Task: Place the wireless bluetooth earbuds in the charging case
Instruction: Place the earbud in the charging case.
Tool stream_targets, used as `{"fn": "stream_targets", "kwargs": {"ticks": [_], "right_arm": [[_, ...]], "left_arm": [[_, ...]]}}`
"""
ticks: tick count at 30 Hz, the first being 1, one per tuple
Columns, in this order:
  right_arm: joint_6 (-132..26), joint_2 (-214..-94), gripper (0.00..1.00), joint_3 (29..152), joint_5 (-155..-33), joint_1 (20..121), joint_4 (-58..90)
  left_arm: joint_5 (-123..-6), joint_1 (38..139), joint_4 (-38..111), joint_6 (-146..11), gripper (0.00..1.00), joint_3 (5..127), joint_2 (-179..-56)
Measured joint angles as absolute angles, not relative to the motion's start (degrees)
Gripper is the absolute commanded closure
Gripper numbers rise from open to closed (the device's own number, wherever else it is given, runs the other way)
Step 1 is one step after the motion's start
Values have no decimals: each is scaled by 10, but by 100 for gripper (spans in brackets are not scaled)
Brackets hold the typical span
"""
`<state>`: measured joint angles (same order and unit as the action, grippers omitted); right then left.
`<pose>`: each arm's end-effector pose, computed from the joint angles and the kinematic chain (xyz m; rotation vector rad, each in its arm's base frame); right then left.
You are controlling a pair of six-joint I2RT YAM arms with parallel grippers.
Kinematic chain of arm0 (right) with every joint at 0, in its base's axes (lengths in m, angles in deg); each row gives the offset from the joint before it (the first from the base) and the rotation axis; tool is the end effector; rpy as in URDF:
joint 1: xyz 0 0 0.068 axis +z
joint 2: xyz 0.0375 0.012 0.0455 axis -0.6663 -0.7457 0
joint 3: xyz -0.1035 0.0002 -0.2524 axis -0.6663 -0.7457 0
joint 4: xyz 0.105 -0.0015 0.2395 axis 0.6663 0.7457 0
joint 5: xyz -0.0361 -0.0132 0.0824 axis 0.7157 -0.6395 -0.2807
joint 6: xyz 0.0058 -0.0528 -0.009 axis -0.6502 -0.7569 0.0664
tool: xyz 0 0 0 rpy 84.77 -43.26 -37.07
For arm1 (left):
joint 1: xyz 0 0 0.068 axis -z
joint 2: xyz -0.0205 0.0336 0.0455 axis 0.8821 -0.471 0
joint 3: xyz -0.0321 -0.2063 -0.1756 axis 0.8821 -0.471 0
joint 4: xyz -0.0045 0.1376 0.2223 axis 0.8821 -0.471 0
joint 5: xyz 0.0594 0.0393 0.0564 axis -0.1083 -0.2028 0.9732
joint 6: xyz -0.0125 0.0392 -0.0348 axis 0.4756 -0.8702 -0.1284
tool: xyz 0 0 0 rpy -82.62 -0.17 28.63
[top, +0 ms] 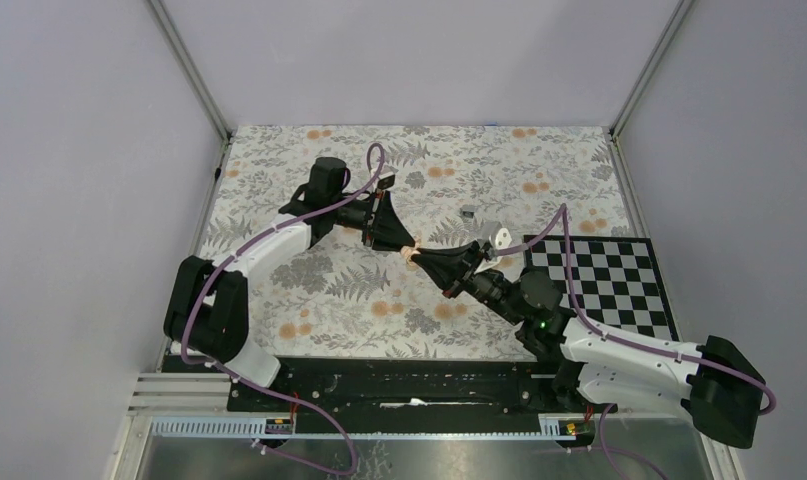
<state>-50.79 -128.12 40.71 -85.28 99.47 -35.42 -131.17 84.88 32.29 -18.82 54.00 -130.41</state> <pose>0.1146 0.1804 0.3023 -0.5063 1.1468 1.0079 0.2899 -0.1603 0.2712 -0.1965 -2.2688 1.9870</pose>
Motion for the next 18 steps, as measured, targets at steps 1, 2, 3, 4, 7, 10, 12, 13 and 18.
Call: {"fn": "stream_targets", "kwargs": {"ticks": [1,2,3,4,7,10,12,13,18], "right_arm": [[-509,-1282,100,402,-853,995,-360],[-510,-1283,100,397,-855,995,-366],[-510,-1285,100,394,-857,994,-373],[-510,-1287,100,392,-858,995,-378],[-510,-1295,100,389,-866,995,-399],[-510,-1303,100,388,-872,994,-413],[-510,-1305,100,388,-872,994,-418],[-511,-1305,100,388,-872,995,-420],[-518,-1305,100,384,-871,994,-431]], "left_arm": [[-1314,849,326,-186,100,540,-1306],[-1315,849,328,-184,100,540,-1307],[-1317,849,331,-181,100,540,-1308],[-1320,849,335,-177,100,540,-1309],[-1326,849,377,-146,100,538,-1312],[-1332,849,468,-83,100,521,-1312],[-1338,849,529,-37,100,508,-1313],[-1339,849,555,-18,100,502,-1314],[-1346,849,653,55,100,484,-1316]]}}
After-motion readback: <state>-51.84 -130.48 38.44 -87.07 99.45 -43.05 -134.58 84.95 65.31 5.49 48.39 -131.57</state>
